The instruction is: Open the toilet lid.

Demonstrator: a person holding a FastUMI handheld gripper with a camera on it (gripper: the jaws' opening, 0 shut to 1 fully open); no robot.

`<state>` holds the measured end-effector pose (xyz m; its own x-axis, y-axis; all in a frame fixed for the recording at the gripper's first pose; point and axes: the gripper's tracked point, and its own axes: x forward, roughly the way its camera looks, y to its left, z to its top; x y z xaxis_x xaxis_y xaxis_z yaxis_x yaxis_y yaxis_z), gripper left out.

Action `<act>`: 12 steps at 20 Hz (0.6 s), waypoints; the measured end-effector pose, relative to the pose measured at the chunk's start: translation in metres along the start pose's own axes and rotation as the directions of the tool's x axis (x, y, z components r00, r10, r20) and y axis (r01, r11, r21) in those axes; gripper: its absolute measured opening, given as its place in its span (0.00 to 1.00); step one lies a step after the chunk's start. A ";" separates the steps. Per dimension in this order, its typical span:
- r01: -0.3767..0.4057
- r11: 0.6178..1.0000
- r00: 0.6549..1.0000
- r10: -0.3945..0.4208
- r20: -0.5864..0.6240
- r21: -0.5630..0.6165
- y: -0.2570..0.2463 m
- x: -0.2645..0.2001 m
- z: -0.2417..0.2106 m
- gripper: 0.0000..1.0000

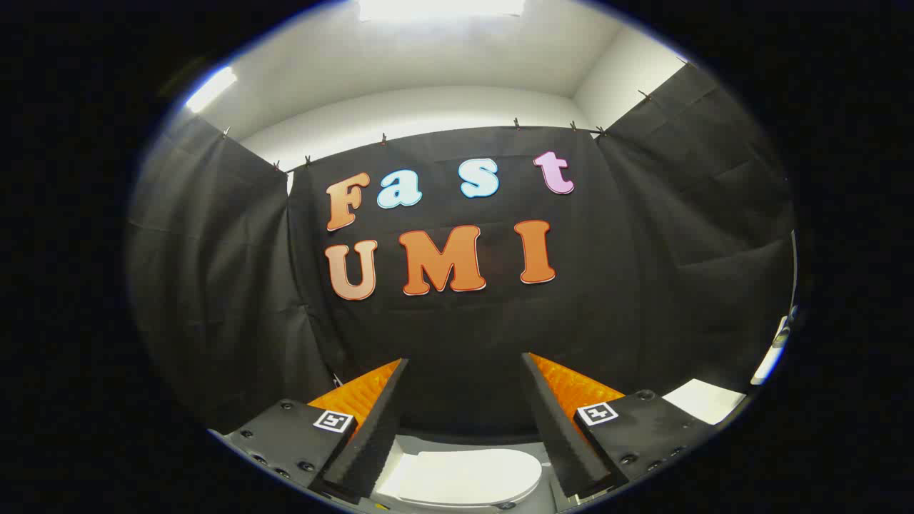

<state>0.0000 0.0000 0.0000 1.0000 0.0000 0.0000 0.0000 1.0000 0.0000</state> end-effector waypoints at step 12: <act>-0.022 1.000 0.999 0.023 0.041 -0.022 0.000 0.001 0.001 0.98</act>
<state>0.0009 0.0001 0.0011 0.9989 0.0226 0.0410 -0.0217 0.9995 -0.0220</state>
